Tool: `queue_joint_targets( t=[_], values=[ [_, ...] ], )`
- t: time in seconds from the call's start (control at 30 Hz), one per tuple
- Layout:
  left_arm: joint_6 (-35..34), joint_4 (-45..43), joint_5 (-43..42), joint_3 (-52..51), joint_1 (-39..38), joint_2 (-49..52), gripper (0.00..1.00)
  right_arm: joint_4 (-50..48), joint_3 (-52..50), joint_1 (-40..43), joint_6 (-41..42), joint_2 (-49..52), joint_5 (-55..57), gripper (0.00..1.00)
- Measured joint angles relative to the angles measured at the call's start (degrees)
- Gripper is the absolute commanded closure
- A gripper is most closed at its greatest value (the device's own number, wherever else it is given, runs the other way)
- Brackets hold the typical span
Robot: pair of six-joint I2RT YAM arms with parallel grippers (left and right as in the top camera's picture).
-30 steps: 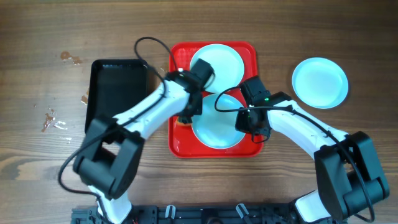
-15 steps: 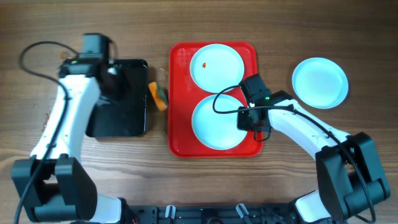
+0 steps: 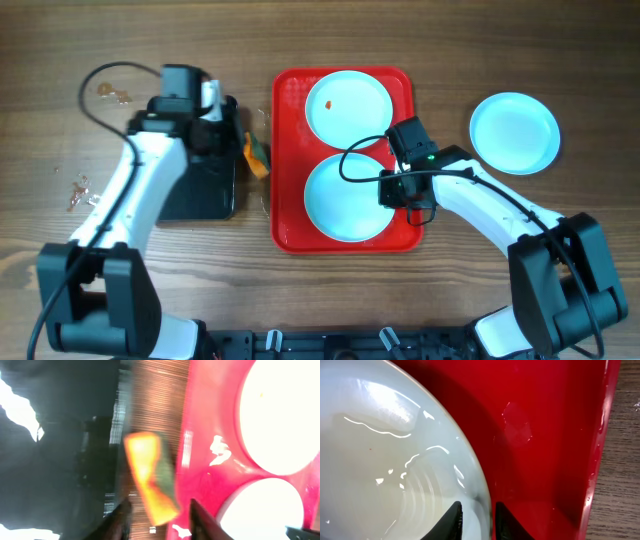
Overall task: Clean dirty plates on tray and stack at the side
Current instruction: 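Return the sponge to the black tray with the left gripper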
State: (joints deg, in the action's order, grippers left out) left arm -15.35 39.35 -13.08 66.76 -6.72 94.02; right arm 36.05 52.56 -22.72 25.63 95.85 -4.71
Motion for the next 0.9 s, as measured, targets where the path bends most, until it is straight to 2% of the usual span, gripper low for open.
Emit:
queue_joint_targets(
  t=[0.2, 0.5, 0.53, 0.6, 0.63, 0.77, 0.9],
  values=[
    [-7.4, 1.0, 9.8, 0.0, -8.8, 0.3, 0.58, 0.0, 0.0, 0.0, 0.0, 0.0, -0.4, 0.77],
    [-15.9, -0.4, 14.1, 0.0, -10.2, 8.7, 0.60, 0.0, 0.0, 0.0, 0.0, 0.0, -0.4, 0.78],
    [-16.3, -0.4, 14.3, 0.0, -10.2, 9.5, 0.64, 0.1, 0.0, 0.0, 0.0, 0.0, -0.4, 0.78],
    [-17.0, -0.5, 14.8, 0.0, -10.2, 10.4, 0.80, 0.1, 0.0, 0.0, 0.0, 0.0, -0.4, 0.78],
    [-17.4, -0.8, 15.1, 0.0, -10.2, 10.6, 0.96, 0.1, 0.0, 0.0, 0.0, 0.0, -0.4, 0.78],
    [-17.8, -1.0, 15.5, 0.0, -10.2, 10.8, 0.96, 0.1, 0.0, 0.0, 0.0, 0.0, -0.4, 0.81],
    [-17.0, 3.8, 15.6, 1.2, -10.2, 10.1, 0.96, 0.4, 0.0, 0.0, 0.0, 0.0, -0.4, 0.81]
  ],
)
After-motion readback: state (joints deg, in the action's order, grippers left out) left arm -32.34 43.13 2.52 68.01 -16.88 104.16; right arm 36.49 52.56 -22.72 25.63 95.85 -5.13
